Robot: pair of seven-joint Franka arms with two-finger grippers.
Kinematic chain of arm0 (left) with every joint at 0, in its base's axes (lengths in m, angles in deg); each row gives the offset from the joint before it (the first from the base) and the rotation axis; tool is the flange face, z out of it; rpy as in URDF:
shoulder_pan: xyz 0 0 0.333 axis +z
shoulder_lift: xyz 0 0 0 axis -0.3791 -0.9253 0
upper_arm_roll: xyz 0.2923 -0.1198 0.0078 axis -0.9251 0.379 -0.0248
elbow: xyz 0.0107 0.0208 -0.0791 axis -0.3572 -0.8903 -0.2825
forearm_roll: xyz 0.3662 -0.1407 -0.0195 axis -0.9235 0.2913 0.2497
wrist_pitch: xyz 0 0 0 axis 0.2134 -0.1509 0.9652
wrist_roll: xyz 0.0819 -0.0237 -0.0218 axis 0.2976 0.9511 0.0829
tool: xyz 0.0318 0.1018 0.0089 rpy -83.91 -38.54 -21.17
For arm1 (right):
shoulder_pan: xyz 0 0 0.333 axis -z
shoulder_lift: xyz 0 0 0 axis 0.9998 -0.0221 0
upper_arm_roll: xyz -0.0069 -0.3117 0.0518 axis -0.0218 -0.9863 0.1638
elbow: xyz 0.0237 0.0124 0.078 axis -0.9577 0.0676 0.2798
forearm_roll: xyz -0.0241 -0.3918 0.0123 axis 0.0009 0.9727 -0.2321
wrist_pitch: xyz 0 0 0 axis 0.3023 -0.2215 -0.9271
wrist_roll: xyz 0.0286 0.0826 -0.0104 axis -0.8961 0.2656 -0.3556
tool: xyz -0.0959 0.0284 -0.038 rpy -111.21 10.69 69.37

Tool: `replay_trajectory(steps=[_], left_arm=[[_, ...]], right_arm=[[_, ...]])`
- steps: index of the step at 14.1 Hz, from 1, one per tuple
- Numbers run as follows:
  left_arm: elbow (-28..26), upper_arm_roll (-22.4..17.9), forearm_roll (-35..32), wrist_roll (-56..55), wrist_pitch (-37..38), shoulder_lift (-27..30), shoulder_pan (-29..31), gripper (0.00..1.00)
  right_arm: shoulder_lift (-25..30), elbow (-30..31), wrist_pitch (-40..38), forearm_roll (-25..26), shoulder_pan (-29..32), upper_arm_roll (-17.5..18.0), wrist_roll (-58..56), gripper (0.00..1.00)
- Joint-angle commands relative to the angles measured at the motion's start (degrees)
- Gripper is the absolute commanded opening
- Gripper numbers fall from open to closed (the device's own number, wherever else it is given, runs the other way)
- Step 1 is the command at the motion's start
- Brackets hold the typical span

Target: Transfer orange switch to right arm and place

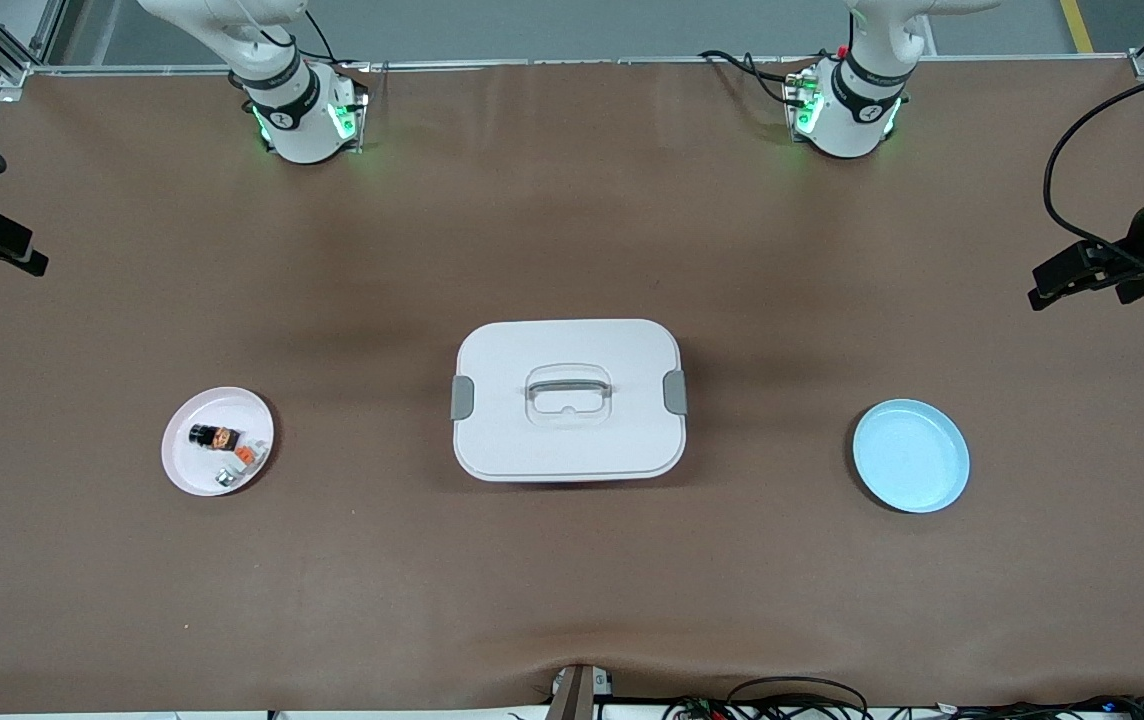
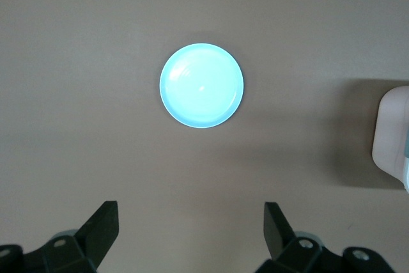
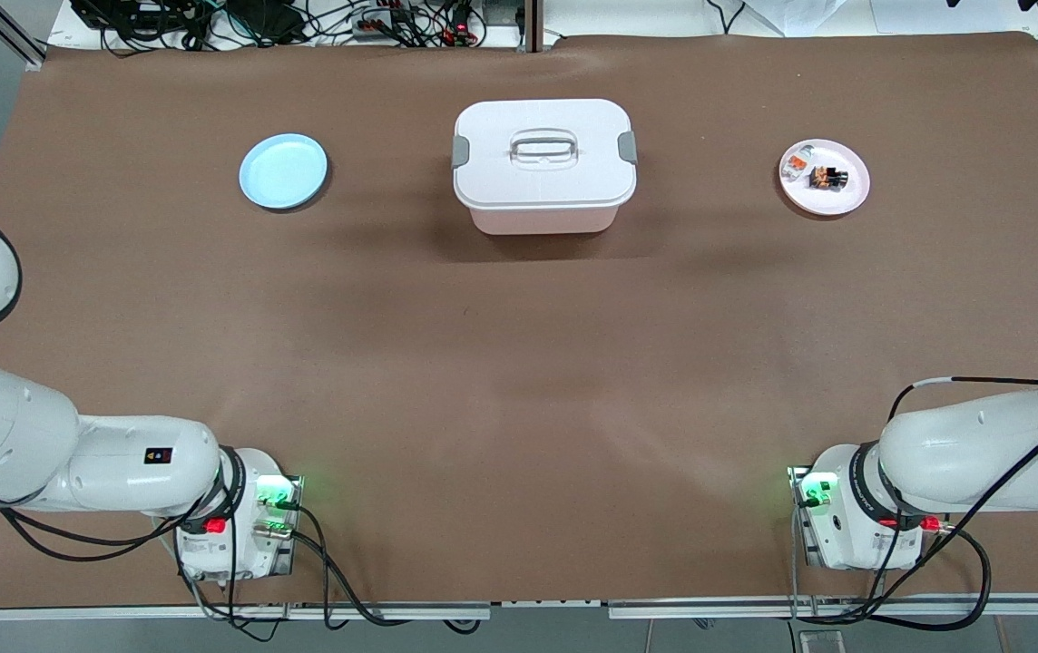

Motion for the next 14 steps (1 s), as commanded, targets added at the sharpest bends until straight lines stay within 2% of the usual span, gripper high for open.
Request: replay_trajectory(steps=[1,5,10,14], left_arm=[[1.2,0.1,0.8,0.1,1.2,-0.5,0.3,1.0],[1.2,0.1,0.8,0.1,1.2,-0.5,0.2,1.0],[1.2,0.1,0.8,0.0,1.2,-0.5,0.2,1.0],[1.2,0.1,0.8,0.0,1.2,-0.5,0.2,1.0]], right_arm=[[0.4,-0.5,-1.0,-1.5,0.6,0.1,4.4,1.0],[0.4,-0.7,-0.9,-1.7,0.5,0.1,4.0,1.0],[0.4,-2.7,-0.9,1.4,-0.1,0.3,0.8,1.0],[0.4,-3.2,-1.0,1.5,0.5,0.0,0.8,1.0]])
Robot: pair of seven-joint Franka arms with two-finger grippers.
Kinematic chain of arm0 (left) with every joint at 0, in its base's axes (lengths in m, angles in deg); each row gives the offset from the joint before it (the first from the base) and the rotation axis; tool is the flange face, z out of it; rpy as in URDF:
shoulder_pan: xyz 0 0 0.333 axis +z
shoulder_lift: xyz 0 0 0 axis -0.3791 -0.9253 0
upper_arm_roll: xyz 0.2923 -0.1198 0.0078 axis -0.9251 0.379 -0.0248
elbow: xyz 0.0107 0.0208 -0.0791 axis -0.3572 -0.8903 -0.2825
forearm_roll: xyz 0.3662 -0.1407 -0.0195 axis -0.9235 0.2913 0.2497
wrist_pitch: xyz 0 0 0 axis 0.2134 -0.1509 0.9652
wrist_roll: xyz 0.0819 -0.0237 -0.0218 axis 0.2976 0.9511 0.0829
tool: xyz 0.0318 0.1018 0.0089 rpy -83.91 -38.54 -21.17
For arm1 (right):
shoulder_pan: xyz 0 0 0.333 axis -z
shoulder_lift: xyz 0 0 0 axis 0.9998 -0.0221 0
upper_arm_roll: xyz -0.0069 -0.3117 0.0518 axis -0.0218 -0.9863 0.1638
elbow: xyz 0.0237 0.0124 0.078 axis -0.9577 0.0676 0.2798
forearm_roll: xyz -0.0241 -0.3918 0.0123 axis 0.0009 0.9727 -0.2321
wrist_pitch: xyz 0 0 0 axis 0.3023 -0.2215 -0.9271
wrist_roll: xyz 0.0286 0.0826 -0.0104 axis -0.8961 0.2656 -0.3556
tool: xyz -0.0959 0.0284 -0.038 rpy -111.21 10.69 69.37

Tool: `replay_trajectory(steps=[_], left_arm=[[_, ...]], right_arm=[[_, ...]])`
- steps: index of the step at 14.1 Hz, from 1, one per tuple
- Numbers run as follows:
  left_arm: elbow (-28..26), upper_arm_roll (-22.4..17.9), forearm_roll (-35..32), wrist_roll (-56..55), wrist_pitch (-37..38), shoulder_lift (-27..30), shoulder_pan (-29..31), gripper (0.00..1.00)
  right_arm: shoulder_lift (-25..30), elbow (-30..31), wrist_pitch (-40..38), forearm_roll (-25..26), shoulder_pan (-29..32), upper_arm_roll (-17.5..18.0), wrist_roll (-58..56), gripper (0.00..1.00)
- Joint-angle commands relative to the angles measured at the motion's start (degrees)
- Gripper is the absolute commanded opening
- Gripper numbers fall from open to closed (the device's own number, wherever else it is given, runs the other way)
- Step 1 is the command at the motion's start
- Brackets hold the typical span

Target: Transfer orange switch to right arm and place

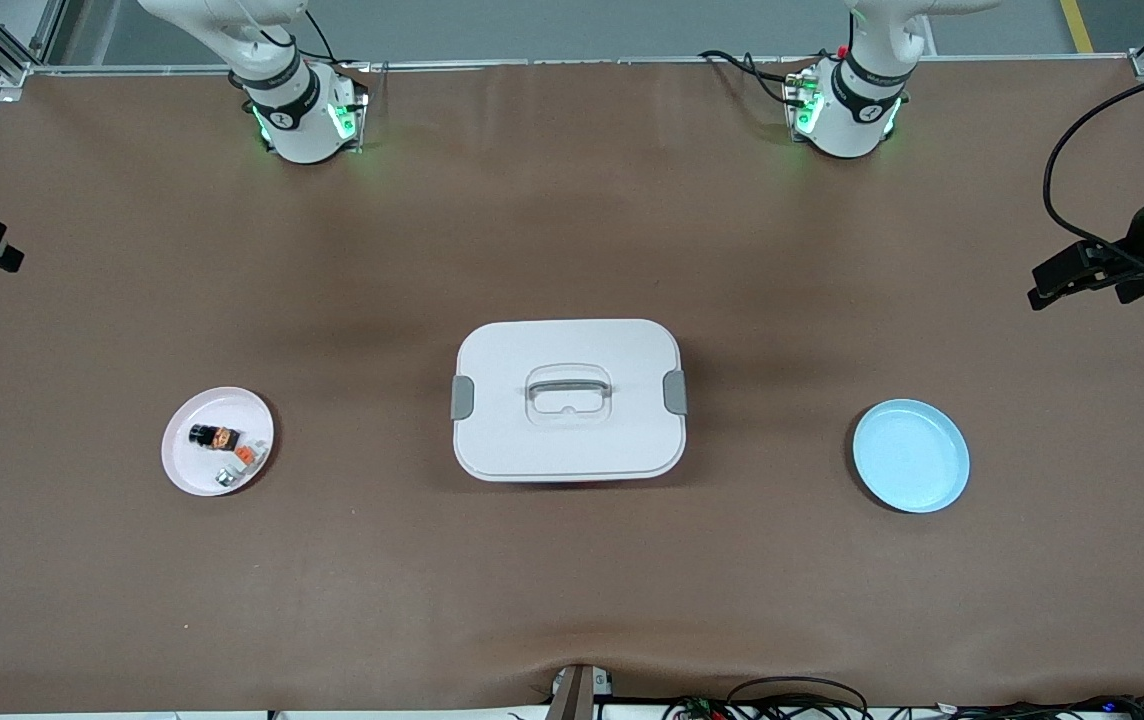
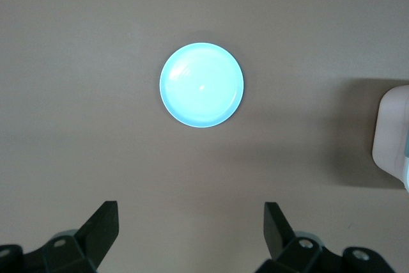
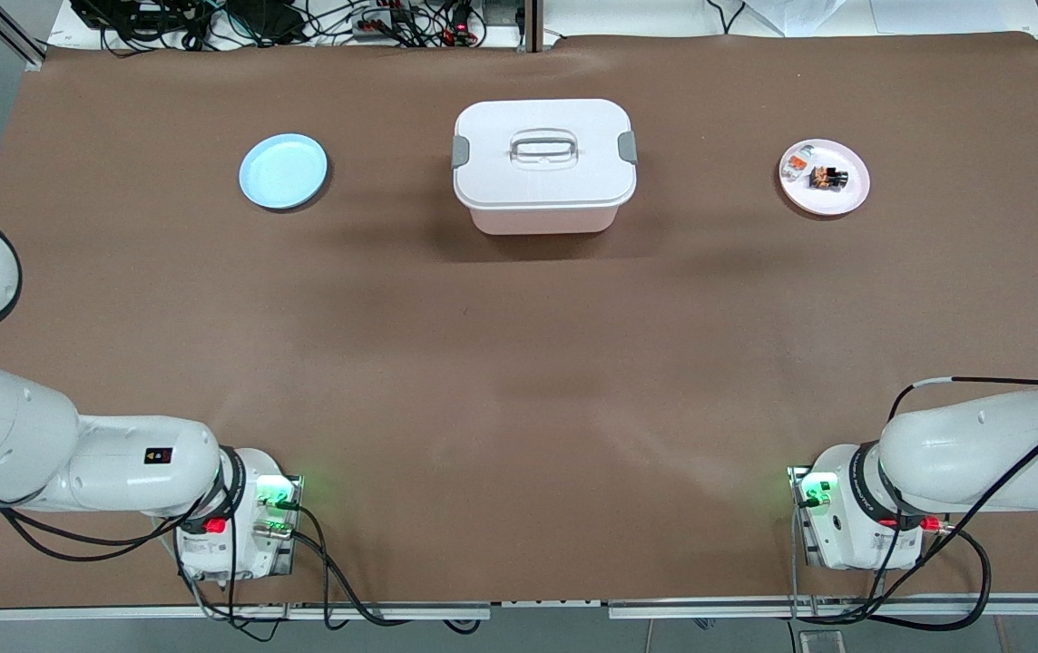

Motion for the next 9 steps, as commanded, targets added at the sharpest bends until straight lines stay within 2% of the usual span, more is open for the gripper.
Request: replay_trajectory(steps=[1,9], left_arm=[[1.2,0.1,0.8,0.0,1.1,-0.5,0.3,1.0],[1.2,0.1,0.8,0.0,1.1,-0.5,0.3,1.0]], right_arm=[[0.4,-0.3,-1.1,0.5,0.7,0.2,-0.5,1.0],[0.4,-0.1,-2.6,0.4,1.2,0.2,-0.1,1.0]])
